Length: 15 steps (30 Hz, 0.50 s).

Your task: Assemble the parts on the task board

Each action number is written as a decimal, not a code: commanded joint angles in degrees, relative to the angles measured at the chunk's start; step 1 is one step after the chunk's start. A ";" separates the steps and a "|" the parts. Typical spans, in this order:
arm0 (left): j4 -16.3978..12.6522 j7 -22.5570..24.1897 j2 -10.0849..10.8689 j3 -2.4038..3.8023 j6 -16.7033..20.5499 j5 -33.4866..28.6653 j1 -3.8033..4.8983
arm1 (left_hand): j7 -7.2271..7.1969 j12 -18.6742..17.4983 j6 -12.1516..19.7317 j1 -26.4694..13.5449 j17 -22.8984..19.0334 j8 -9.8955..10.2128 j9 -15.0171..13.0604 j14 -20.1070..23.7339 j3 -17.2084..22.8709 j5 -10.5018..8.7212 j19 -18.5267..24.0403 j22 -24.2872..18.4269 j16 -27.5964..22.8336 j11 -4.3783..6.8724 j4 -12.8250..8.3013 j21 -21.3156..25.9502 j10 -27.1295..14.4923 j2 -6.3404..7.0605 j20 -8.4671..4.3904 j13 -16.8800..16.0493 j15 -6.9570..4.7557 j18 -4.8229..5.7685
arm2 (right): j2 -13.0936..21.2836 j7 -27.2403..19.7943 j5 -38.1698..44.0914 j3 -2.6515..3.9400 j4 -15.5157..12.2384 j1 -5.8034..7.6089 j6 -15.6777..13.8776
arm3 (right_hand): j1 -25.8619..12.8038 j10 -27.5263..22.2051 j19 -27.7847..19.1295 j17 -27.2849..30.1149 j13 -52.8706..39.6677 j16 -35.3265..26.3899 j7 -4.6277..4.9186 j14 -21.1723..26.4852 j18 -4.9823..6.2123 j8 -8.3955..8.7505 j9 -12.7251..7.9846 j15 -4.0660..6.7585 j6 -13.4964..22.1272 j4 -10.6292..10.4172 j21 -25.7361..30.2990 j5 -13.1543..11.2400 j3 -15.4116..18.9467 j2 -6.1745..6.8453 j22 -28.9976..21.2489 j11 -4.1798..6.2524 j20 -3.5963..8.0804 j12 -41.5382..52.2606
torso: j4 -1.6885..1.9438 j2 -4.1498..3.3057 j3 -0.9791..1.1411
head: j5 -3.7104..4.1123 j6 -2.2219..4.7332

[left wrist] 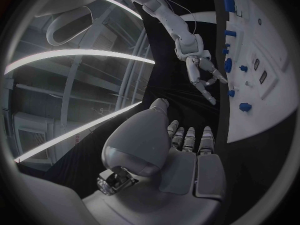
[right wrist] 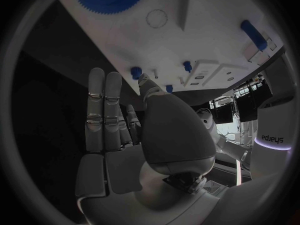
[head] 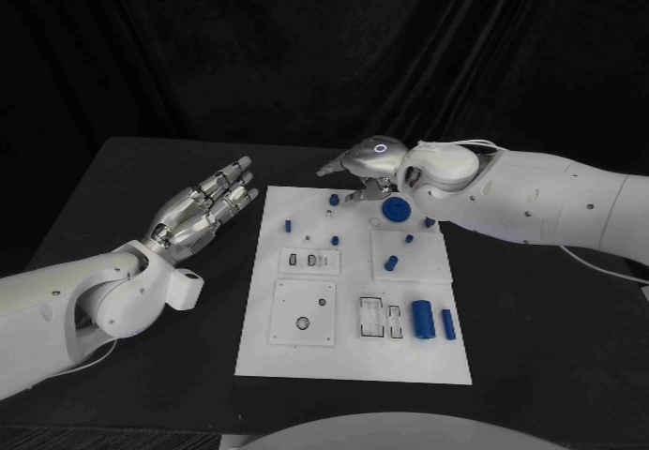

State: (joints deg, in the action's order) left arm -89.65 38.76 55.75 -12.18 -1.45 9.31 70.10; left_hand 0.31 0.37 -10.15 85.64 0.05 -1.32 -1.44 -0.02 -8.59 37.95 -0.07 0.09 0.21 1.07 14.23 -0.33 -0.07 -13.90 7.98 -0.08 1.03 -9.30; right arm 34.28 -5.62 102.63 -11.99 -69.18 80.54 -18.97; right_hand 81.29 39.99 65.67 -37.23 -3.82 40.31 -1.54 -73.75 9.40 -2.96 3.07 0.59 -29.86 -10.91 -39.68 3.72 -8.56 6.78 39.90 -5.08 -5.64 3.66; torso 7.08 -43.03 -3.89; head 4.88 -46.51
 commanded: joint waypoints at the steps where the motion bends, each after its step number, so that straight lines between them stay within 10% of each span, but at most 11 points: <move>1: -0.11 2.07 0.14 0.04 -0.91 0.53 0.10 | 0.34 -0.37 -0.05 0.21 -0.05 -0.25 -0.07 0.02 0.23 0.15 0.07 -0.09 -0.21 -0.49 -0.02 0.33 0.07 -0.06 0.38 0.08 0.55 -0.98 | 2.69 2.50 0.30 0.13 -3.71 2.30 -5.19 | 0.71 5.99 -0.89 0.87 -1.22 -1.64 0.11 1.31 1.08 -0.59 0.21 -0.05 -1.71 -0.43 1.59 -0.24 0.10 -0.92 -0.52 0.34 0.01 1.57 | -0.17 0.07 0.04 | -0.29 -0.17; 5: -0.19 1.89 0.35 0.04 -0.78 0.53 0.10 | 0.35 -0.37 -0.07 0.21 -0.05 -0.25 -0.08 0.02 0.23 0.15 0.07 -0.09 -0.21 -0.50 -0.03 0.33 0.07 -0.05 0.40 0.08 0.55 -0.98 | 6.64 3.70 0.30 0.12 -7.82 4.66 -4.55 | 0.91 20.09 -1.49 3.02 -10.11 -5.69 3.01 2.64 1.08 -2.15 1.03 0.92 -10.49 1.18 5.96 0.28 1.14 -2.27 -2.21 2.92 0.70 15.02 | -0.24 0.11 0.02 | -0.30 -0.35; 7: -0.20 1.87 0.38 0.04 -0.73 0.53 0.10 | 0.36 -0.37 -0.09 0.22 -0.05 -0.26 -0.08 0.02 0.23 0.17 0.07 -0.09 -0.21 -0.53 -0.04 0.33 0.07 -0.04 0.42 0.08 0.56 -0.98 | 8.37 4.41 0.30 0.12 -9.21 5.28 -3.41 | 0.20 15.56 0.06 -1.01 -24.90 -1.70 3.54 1.65 0.96 -2.61 1.40 1.45 -14.45 2.30 6.09 0.30 2.61 -2.71 -1.40 3.88 0.88 32.95 | -0.28 0.08 0.04 | -0.29 -0.42; 8: -0.20 1.89 0.37 0.04 -0.70 0.53 0.10 | 0.42 -0.37 -0.17 0.26 -0.05 -0.28 -0.09 0.02 0.29 0.22 0.07 -0.09 -0.21 -0.68 -0.11 0.33 0.07 -0.05 0.53 0.08 0.57 -0.99 | 9.24 4.84 0.30 0.12 -9.80 5.52 -2.45 | -2.80 8.58 1.97 -19.60 -38.96 16.54 4.37 -3.49 0.87 -2.73 1.72 2.69 -16.11 1.36 3.47 -0.05 4.41 -2.63 1.39 3.34 1.31 49.79 | -0.29 0.08 0.03 | -0.28 -0.41; 9: -0.20 1.89 0.36 0.04 -0.70 0.53 0.10 | 0.43 -0.37 -0.21 0.27 -0.05 -0.29 -0.10 0.02 0.30 0.24 0.07 -0.09 -0.21 -0.71 -0.13 0.33 0.07 -0.05 0.56 0.08 0.57 -0.99 | 9.57 5.03 0.30 0.12 -9.99 5.59 -2.02 | -1.88 16.27 2.66 -27.35 -48.52 23.72 4.53 -5.37 0.19 -3.51 2.26 2.02 -17.89 1.72 -0.25 0.44 3.50 -4.19 5.32 4.41 1.29 58.54 | -0.28 0.12 0.02 | -0.27 -0.43; 10: -0.18 1.92 0.32 0.04 -0.74 0.53 0.10 | 0.45 -0.37 -0.26 0.29 -0.05 -0.30 -0.11 0.02 0.33 0.26 0.07 -0.09 -0.21 -0.75 -0.15 0.33 0.07 -0.07 0.59 0.08 0.57 -1.00 | 10.58 5.85 0.30 0.12 -10.50 5.72 -0.24 | -3.51 34.94 9.07 -43.27 -71.43 40.02 4.52 -11.69 -2.50 -4.18 3.35 2.87 -19.77 1.13 -16.76 0.67 4.12 -4.56 20.40 5.29 1.95 77.35 | -0.17 0.11 -0.04 | -0.16 -0.43; 12: -0.12 1.89 0.25 0.04 -0.84 0.53 0.10 | 0.49 -0.37 -0.35 0.38 -0.05 -0.32 -0.12 0.02 0.47 0.30 0.07 -0.09 -0.21 -0.82 -0.25 0.33 0.07 -0.17 0.72 0.08 0.69 -1.02 | 11.71 7.06 0.29 0.12 -10.99 5.53 2.31 | -6.80 50.01 16.85 -52.77 -86.18 49.69 3.97 -16.25 -6.39 -4.12 5.58 3.48 -20.54 0.01 -38.43 2.00 5.40 -3.83 40.19 5.97 3.42 86.34 | -0.15 0.12 -0.08 | -0.04 -0.45; 15: 0.00 1.82 0.10 0.04 -1.00 0.53 0.10 | 0.50 -0.37 -0.35 0.43 -0.05 -0.33 -0.12 0.02 0.54 0.31 0.07 -0.09 -0.21 -0.84 -0.31 0.33 0.07 -0.20 0.80 0.08 0.84 -1.02 | 12.71 8.51 0.19 0.11 -11.35 5.03 5.23 | -10.08 50.01 20.93 -52.77 -86.18 49.69 4.22 -16.25 -8.08 -3.99 6.52 3.73 -20.75 -2.18 -45.77 2.09 5.53 -4.08 46.48 6.13 3.57 86.34 | -0.08 0.13 -0.16 | 0.01 -0.54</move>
State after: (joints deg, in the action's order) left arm -89.66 38.77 56.00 -12.18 -1.47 9.32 70.10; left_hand 0.52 0.37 -10.35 85.64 0.08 -1.32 -1.51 -0.03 -8.34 37.95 -0.03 0.10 0.21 0.69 13.98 -0.33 -0.11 -13.90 8.44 -0.10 1.46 -9.31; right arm 46.69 -1.85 102.64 -11.89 -80.22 85.96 -18.82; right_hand 71.46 83.77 83.48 -74.92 -74.84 89.69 2.75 -83.97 1.66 -6.99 9.45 4.22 -50.25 -12.97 -84.17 5.88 -3.06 2.76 74.56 1.05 -2.02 89.67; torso 6.90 -42.92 -3.92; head 4.83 -47.01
